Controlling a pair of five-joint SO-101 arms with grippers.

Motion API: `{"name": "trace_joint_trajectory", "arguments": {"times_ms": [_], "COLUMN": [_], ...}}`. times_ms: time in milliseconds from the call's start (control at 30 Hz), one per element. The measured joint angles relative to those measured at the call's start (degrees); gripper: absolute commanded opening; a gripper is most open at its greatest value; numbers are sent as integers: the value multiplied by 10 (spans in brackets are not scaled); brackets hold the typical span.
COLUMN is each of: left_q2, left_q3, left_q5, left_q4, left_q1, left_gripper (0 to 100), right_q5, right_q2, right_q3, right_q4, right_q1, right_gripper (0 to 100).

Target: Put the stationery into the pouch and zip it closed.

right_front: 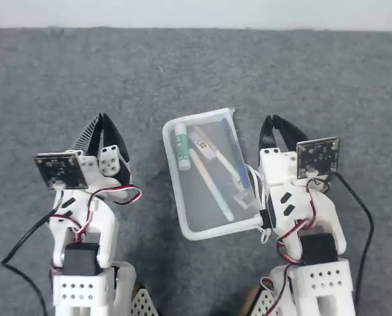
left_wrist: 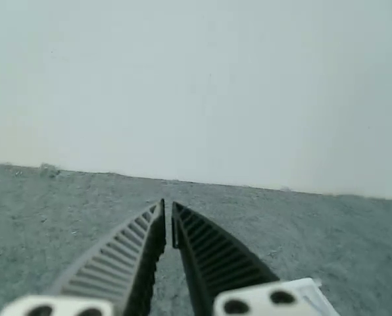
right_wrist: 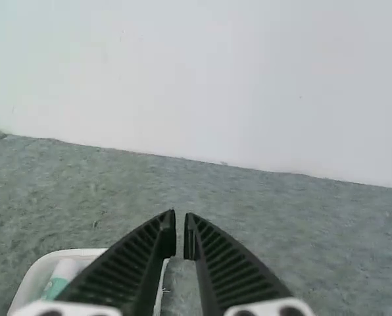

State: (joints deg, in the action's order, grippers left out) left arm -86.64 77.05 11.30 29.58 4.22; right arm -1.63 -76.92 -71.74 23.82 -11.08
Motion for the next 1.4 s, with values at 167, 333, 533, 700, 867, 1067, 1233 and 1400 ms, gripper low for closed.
{"name": "trace_joint_trajectory", "arguments": {"times_ms": [167,333,533,700,867,1067,1233,1400], "left_q2": [0,0,0,0,0,0,-62,-164], "left_q3": [10,20,48,55,68,69,112,171], "left_q5": [-63,-103,-97,-67,-64,-65,-87,-92], "left_q4": [0,0,0,0,0,0,0,0], "left_q1": [-51,-62,-60,-62,-61,-62,-60,-62], "left_gripper": [13,43,97,97,96,9,10,10], "right_q5": [3,3,3,3,3,3,3,3], "right_q2": [0,-57,-198,-270,-264,-263,-264,-268], "right_q3": [-5,-36,-69,-90,-90,-92,-113,-131], "right_q4": [-5,1,46,54,54,54,54,54], "right_q1": [-1,0,0,1,2,1,4,0], "right_gripper": [7,7,6,6,6,9,10,10]}}
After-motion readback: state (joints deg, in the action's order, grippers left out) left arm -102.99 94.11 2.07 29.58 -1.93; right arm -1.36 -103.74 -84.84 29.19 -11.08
